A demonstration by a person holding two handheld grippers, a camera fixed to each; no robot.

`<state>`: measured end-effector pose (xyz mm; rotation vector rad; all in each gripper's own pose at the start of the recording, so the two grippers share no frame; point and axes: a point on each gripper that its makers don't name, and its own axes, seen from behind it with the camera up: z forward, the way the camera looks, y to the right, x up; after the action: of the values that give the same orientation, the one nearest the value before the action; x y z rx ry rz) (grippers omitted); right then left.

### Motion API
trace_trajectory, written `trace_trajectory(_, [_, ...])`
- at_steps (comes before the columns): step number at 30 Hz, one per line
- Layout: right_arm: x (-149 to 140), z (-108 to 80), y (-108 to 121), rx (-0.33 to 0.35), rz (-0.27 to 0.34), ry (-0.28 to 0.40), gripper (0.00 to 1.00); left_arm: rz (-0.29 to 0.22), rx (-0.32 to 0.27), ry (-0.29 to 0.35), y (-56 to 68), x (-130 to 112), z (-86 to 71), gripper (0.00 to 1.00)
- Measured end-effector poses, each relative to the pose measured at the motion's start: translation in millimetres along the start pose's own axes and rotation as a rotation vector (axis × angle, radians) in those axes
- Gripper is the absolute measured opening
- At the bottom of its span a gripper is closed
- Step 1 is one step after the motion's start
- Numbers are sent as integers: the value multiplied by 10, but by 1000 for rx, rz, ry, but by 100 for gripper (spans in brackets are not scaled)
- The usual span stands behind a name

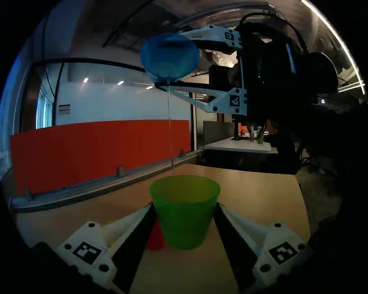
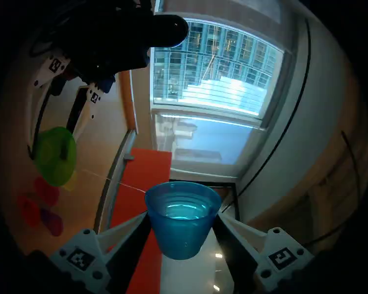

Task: Pour water

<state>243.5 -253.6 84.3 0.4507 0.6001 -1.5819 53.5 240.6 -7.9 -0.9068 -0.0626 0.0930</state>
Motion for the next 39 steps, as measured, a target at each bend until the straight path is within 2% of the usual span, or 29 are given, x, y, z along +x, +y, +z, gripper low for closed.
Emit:
trace_trajectory(9, [55, -3, 30, -6, -5, 8, 86, -3, 4, 0, -12, -17, -2, 81])
trace_trajectory(15, [48, -24, 48, -10, 47, 14, 86, -7, 3, 6, -12, 10, -6, 81])
trace_trajectory(18, [44, -46, 71, -14, 118, 18, 86, -5, 6, 8, -22, 18, -8, 81])
trace_trajectory(24, [42, -103, 76, -14, 322, 32, 86, -2, 10, 10, -32, 38, -15, 81])
trace_trajectory(31, [127, -200, 27, 9, 602, 58, 86, 0, 16, 13, -60, 67, -20, 81])
trace_trajectory(39, [369, -311, -60, 64, 888, 110, 86, 6, 18, 17, -56, 99, -31, 81])
